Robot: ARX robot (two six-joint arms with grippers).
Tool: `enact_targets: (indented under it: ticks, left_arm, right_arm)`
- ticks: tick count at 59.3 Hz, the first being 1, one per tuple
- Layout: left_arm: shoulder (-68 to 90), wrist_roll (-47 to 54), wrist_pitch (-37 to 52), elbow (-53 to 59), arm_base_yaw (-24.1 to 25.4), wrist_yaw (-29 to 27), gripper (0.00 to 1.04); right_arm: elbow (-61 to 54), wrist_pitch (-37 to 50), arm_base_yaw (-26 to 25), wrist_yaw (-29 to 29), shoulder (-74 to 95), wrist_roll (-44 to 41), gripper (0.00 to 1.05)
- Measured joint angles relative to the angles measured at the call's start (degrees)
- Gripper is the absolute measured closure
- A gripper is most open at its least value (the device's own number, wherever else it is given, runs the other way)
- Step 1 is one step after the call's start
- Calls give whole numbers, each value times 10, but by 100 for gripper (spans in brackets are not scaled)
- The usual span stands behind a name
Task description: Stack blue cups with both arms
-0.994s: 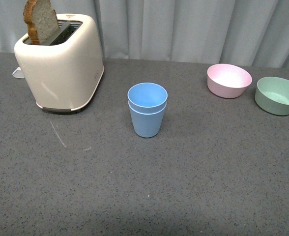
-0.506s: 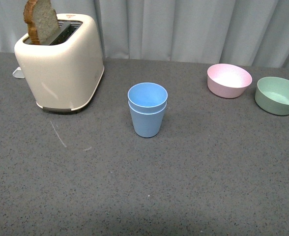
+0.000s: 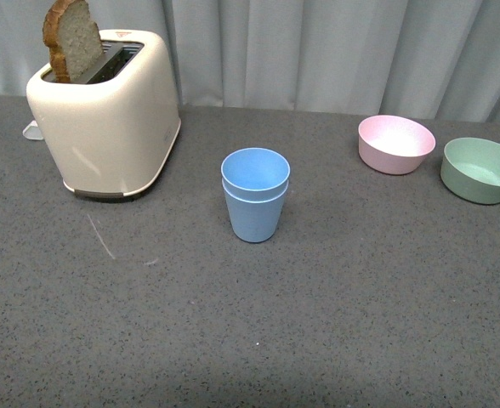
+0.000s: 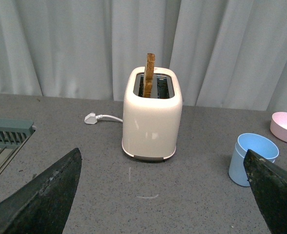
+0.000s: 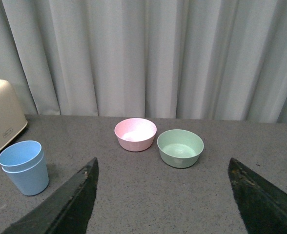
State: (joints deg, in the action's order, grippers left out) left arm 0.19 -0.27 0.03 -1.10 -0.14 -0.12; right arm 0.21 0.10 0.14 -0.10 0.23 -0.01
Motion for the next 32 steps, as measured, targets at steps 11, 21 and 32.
enact_targets:
  ticks: [11, 21, 32]
  left_arm:
    - [0, 0, 0, 0, 0, 0, 7]
    - [0, 0, 0, 0, 0, 0, 7]
    - [0, 0, 0, 0, 0, 0, 7]
  right_arm:
    - [0, 0, 0, 0, 0, 0, 10]
    - [0, 0, 0, 0, 0, 0, 10]
    - [0, 0, 0, 0, 0, 0, 10]
